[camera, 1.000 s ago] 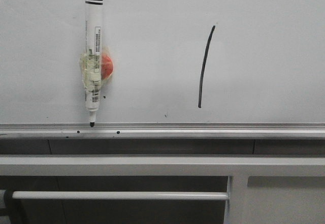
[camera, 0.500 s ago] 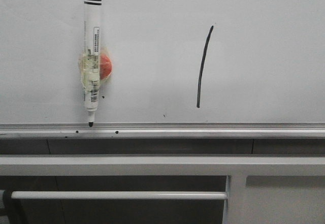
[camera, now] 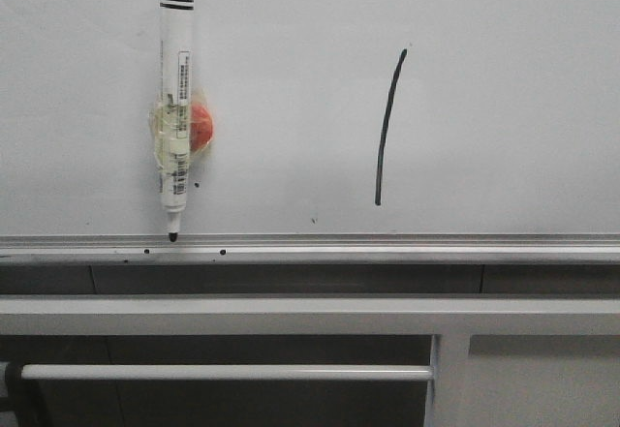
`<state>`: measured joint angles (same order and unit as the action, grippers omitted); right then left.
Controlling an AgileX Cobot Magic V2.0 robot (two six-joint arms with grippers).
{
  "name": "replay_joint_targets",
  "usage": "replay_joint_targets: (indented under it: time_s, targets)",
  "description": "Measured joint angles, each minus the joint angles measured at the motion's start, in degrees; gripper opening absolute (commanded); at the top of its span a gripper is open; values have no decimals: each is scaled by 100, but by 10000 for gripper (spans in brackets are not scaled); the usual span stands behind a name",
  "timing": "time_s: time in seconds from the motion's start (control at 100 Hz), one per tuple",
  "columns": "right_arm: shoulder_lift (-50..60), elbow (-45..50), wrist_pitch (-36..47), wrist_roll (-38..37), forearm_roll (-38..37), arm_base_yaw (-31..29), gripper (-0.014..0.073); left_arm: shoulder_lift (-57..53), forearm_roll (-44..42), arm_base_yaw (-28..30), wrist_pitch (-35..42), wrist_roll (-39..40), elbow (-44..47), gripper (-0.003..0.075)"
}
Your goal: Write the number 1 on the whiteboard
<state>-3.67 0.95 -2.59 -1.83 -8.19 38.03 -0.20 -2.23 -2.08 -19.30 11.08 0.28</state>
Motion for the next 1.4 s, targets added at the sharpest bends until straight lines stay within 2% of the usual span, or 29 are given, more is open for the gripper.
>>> replay_joint_targets:
  time_s: [1.13,1.28,1.4]
  targets:
    - [0,0,0,-4,0,0,-64,0,0,0,0,-35,0,-20]
    - [0,0,-209,-4,369,-39,-64,0,0,0,0,-44,0,-20]
    - [0,0,-294,-4,624,-431,-64,0,0,0,0,-44,0,-20]
